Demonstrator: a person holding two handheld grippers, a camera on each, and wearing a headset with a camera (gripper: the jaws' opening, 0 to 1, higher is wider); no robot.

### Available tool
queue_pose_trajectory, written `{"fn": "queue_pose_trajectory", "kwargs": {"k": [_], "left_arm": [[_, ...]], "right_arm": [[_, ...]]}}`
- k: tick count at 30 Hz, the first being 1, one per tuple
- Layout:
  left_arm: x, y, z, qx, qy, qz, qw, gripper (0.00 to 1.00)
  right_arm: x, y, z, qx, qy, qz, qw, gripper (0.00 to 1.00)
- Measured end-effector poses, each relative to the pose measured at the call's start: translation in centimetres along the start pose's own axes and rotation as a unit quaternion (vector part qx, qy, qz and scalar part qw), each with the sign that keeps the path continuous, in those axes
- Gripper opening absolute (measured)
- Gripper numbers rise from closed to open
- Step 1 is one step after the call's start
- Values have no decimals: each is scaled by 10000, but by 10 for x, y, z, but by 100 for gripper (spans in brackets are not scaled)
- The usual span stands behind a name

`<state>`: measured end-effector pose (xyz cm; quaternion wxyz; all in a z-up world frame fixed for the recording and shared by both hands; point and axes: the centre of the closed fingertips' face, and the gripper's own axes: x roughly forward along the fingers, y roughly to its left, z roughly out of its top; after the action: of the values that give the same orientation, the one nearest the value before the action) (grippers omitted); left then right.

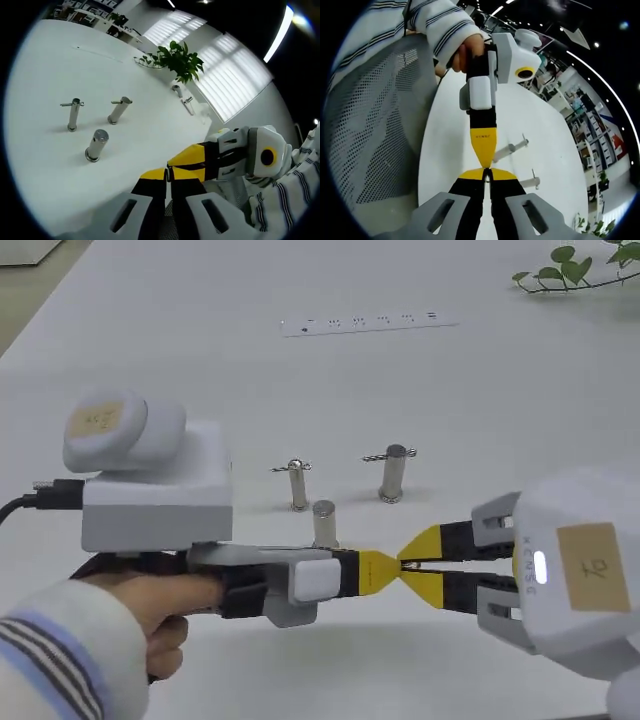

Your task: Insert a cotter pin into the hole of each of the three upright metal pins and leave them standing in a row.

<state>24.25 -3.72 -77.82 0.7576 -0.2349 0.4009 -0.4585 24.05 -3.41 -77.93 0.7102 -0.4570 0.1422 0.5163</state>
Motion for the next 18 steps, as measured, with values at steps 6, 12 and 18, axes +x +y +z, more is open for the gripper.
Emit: {"fn": "queue_pose_trajectory", "kwargs": {"k": [6, 12, 18], "left_arm": [[-1, -1, 1, -26, -33, -42, 10000, 0], [-6, 0, 5, -140, -138, -82, 9998, 0], [-12, -3, 9, 360, -196, -202, 9990, 0]], "right_arm": [[-1, -1, 2, 74, -67, 6, 9999, 4], [-1, -1, 1, 250, -149, -7, 9996, 11], [-4, -2, -6, 747, -218, 89, 9969, 17]]}}
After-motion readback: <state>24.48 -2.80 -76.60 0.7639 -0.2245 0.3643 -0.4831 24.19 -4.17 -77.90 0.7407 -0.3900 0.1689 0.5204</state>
